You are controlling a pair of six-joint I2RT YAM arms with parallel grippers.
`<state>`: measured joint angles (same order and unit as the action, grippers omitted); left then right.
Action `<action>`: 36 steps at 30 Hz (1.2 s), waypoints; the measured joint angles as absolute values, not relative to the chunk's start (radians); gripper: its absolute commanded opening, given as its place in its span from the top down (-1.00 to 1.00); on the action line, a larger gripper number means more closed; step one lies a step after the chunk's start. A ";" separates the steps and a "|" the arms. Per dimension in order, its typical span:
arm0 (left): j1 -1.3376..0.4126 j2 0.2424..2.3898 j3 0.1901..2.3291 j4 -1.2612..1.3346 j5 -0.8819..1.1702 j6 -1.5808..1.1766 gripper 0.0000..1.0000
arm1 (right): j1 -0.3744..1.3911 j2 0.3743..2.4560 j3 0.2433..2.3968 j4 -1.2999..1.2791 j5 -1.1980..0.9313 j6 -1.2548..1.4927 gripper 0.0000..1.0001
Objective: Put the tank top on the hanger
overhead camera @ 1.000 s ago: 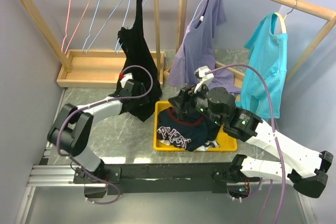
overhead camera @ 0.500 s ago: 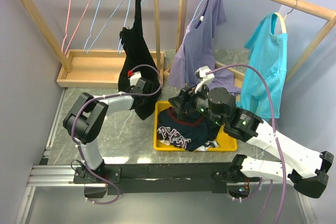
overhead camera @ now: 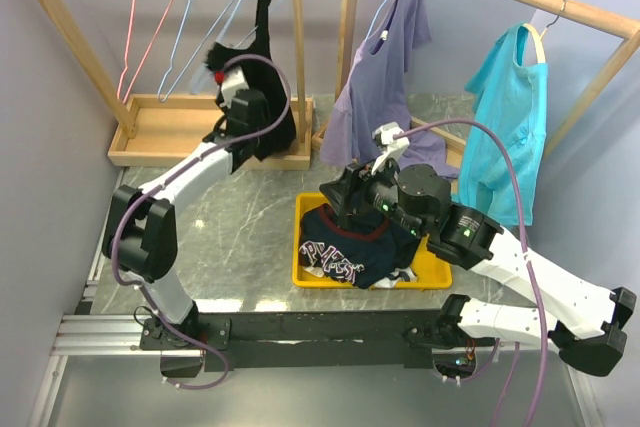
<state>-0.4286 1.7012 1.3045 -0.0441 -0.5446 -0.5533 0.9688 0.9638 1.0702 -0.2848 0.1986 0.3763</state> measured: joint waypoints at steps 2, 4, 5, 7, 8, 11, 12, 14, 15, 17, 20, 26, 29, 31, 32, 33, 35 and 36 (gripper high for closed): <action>-0.418 1.716 1.346 -0.008 -0.550 -0.533 0.98 | 0.969 0.971 1.084 -0.286 0.199 0.374 -0.51; -0.412 1.748 1.386 0.030 -0.550 -0.511 0.98 | 0.969 0.982 1.100 -0.288 0.202 0.373 -0.51; -0.410 1.765 1.404 0.041 -0.549 -0.504 0.98 | 0.969 0.987 1.106 -0.288 0.202 0.372 -0.51; -0.409 1.817 1.451 0.050 -0.545 -0.489 0.94 | 0.969 0.995 1.113 -0.291 0.202 0.373 -0.51; -0.409 1.840 1.463 0.053 -0.542 -0.486 0.82 | 0.970 0.997 1.113 -0.293 0.202 0.373 -0.51; -0.409 1.884 1.449 0.063 -0.522 -0.477 0.45 | 0.970 1.002 1.113 -0.302 0.202 0.373 -0.51; -0.409 1.892 1.437 0.063 -0.515 -0.474 0.15 | 0.970 1.003 1.113 -0.302 0.200 0.373 -0.51; -0.409 1.900 1.406 0.064 -0.495 -0.467 -0.10 | 0.970 1.003 1.112 -0.302 0.199 0.374 -0.51; -0.409 1.901 1.389 0.065 -0.487 -0.466 -0.33 | 0.971 1.004 1.111 -0.302 0.199 0.374 -0.51; -0.408 1.901 1.360 0.071 -0.470 -0.461 -0.49 | 0.975 1.007 1.111 -0.302 0.198 0.376 -0.52; -0.408 1.887 1.307 0.089 -0.439 -0.464 -0.67 | 0.981 1.015 1.110 -0.303 0.198 0.377 -0.54; -0.437 1.755 1.207 0.062 -0.397 -0.466 -0.85 | 0.986 1.022 1.104 -0.309 0.200 0.377 -0.60; -0.490 1.636 1.146 0.043 -0.389 -0.490 -0.99 | 0.986 1.022 1.099 -0.307 0.202 0.377 -0.62; -0.526 1.553 1.090 0.035 -0.381 -0.519 -0.99 | 0.986 1.021 1.087 -0.308 0.204 0.377 -0.64; -0.546 1.509 1.062 0.025 -0.377 -0.539 -0.99 | 0.986 1.021 1.076 -0.308 0.206 0.377 -0.64; -0.566 1.464 1.032 0.009 -0.372 -0.554 -0.99 | 0.986 1.021 1.066 -0.309 0.209 0.377 -0.65; -0.608 1.383 0.982 -0.034 -0.368 -0.595 -0.99 | 0.986 1.014 1.040 -0.307 0.210 0.377 -0.66; -0.628 1.354 0.966 -0.058 -0.369 -0.612 -0.99 | 0.986 1.008 1.024 -0.307 0.212 0.379 -0.66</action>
